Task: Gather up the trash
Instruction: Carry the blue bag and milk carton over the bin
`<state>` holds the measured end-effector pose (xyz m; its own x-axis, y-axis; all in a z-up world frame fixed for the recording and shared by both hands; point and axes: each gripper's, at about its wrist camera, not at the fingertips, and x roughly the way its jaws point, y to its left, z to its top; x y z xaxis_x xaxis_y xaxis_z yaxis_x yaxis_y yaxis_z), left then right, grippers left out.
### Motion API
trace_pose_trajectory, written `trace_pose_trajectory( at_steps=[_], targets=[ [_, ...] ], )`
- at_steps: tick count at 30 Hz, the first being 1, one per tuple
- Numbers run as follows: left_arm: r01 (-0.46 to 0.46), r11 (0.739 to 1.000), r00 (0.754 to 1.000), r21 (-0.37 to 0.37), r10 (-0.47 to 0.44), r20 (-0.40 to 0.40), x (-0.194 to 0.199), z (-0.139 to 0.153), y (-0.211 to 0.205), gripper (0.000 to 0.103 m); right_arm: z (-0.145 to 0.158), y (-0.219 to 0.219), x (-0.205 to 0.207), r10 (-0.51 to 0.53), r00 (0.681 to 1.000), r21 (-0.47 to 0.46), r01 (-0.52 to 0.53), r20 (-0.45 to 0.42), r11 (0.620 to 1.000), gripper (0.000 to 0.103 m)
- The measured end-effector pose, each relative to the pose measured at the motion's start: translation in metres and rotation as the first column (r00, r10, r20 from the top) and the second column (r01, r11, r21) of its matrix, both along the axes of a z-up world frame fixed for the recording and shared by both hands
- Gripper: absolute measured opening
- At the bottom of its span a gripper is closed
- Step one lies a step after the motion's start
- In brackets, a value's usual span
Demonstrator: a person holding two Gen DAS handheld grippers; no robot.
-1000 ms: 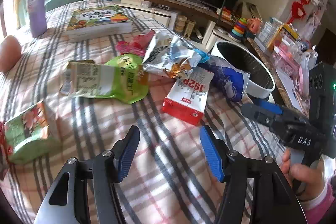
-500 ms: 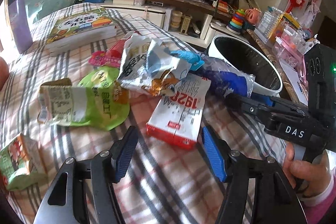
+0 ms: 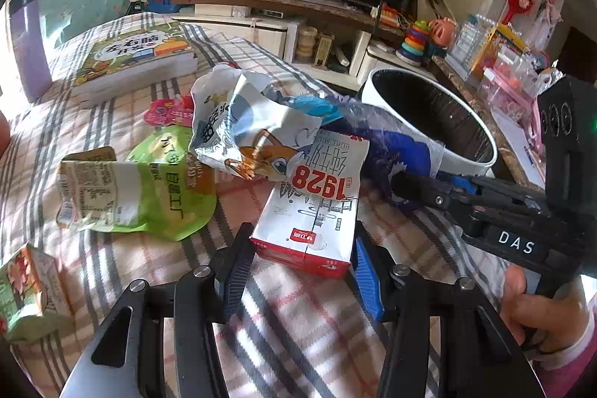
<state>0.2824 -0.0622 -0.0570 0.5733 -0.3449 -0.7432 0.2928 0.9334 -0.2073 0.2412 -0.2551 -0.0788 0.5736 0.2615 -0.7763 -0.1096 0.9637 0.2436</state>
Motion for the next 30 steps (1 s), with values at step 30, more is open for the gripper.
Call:
trace_pose_trajectory(
  at_steps=[30],
  targets=[
    [0.100,0.995,0.993,-0.028,-0.098,0.063,-0.026,0.033,-0.038,0.049,0.044,-0.056,-0.053,-0.135,0.988,-0.003,0.136,0.072,0.991,0.030]
  ],
)
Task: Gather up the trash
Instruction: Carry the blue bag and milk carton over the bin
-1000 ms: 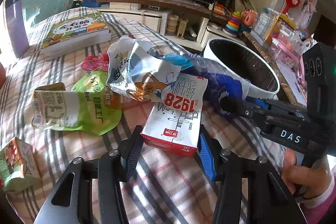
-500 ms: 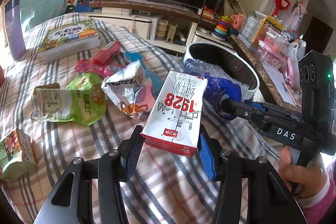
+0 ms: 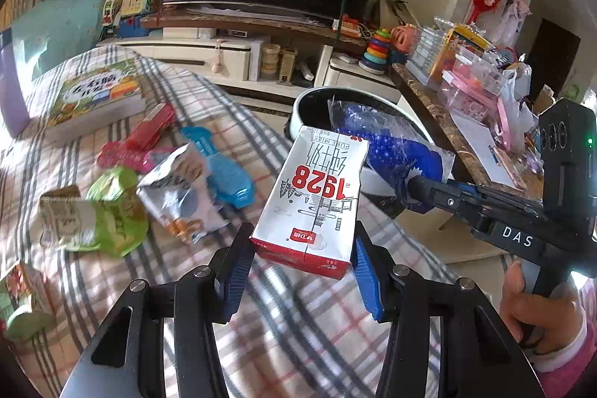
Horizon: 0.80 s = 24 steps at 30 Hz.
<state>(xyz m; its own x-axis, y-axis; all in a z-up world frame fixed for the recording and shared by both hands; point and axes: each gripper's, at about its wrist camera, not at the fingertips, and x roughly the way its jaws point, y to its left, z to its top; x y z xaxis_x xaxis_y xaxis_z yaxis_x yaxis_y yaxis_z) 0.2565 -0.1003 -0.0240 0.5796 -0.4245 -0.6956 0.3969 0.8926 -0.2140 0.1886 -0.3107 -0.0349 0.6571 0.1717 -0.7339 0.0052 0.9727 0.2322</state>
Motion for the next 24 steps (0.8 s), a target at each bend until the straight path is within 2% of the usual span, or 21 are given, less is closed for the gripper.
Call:
trace_pose_trajectory(
  at_steps=[24],
  targets=[
    [0.049,0.999,0.999,0.020,-0.049,0.005,0.040,0.000,-0.049,0.049,0.007,-0.051,0.008,-0.079,0.997,-0.032,0.079,0.010,0.996,0.030]
  ],
)
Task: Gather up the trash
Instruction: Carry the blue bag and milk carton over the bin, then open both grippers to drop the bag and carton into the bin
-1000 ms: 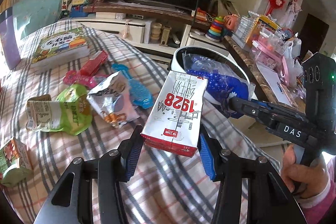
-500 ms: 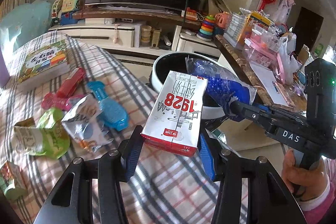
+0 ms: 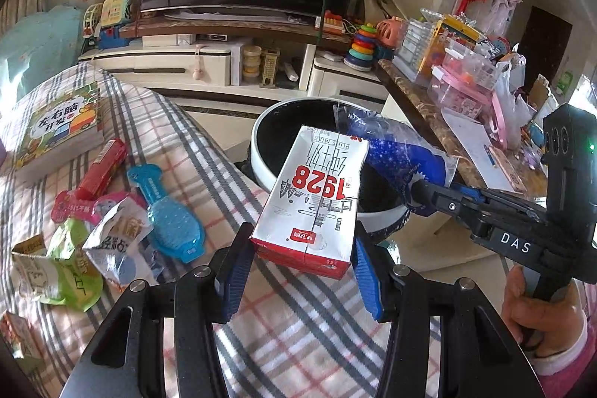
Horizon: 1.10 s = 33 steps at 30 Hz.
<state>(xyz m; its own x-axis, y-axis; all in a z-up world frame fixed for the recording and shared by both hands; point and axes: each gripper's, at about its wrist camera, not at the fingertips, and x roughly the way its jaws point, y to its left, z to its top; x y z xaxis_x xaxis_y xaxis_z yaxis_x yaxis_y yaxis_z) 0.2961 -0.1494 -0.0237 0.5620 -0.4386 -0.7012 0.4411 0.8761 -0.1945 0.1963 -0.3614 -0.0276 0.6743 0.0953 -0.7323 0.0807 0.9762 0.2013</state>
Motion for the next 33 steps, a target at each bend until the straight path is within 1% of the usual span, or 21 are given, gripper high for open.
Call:
trace_pose_trajectory(
  at_steps=[22,33],
  targets=[
    [0.027,0.999,1.000,0.029,-0.028,0.007,0.039,-0.002,-0.034,0.049,-0.002,-0.022,0.020,-0.015,1.000,-0.034,0.014,-0.026,0.999,0.030],
    [0.025,0.999,1.000,0.044,-0.025,-0.012,0.058,-0.010,-0.045,0.049,-0.003,-0.028,0.033,-0.009,0.999,-0.067,0.006,-0.045,0.998,0.031]
  ],
)
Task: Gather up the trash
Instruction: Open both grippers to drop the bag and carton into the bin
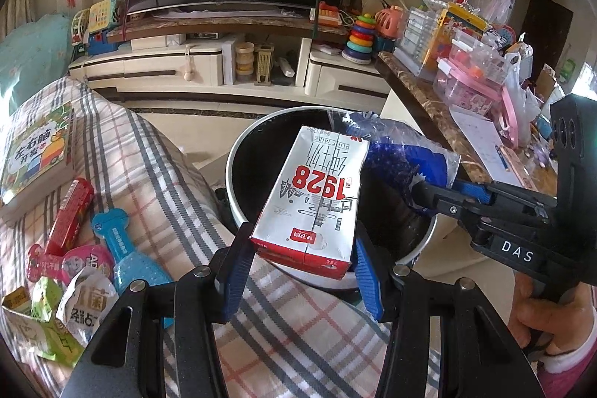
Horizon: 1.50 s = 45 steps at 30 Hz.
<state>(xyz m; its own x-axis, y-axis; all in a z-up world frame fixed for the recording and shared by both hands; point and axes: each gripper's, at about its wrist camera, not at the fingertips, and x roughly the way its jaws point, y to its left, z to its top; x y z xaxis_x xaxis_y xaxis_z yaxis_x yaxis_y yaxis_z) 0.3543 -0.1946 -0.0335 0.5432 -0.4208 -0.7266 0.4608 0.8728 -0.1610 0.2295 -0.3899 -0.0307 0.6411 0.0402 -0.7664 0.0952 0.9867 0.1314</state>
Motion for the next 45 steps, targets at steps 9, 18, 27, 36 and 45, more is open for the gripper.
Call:
trace_pose_trajectory(
  at_steps=[9,18,27,36,45],
  targets=[
    [0.000,1.000,1.000,0.015,0.000,0.002,0.010,-0.003,-0.008,0.049,-0.004,-0.001,0.007,0.002,1.000,-0.011,-0.003,-0.020,1.000,0.031],
    [-0.004,1.000,1.000,0.027,0.004,0.001,0.018,-0.008,-0.012,0.049,-0.005,-0.004,0.013,0.004,1.000,-0.019,-0.005,-0.027,1.000,0.031],
    [-0.004,1.000,0.999,0.006,0.004,-0.032,0.027,-0.010,-0.012,0.051,-0.009,-0.009,0.020,-0.003,0.999,-0.022,0.003,-0.038,1.000,0.038],
    [-0.043,0.999,0.998,-0.033,0.042,-0.036,0.009,-0.007,0.012,0.064,-0.006,-0.010,0.012,-0.006,1.000,0.039,0.007,-0.015,0.999,0.073],
    [-0.113,0.991,0.993,-0.074,0.110,-0.041,-0.039,-0.006,0.063,0.064,0.003,0.014,-0.009,-0.006,1.000,0.077,0.004,0.025,0.997,0.083]
  ],
)
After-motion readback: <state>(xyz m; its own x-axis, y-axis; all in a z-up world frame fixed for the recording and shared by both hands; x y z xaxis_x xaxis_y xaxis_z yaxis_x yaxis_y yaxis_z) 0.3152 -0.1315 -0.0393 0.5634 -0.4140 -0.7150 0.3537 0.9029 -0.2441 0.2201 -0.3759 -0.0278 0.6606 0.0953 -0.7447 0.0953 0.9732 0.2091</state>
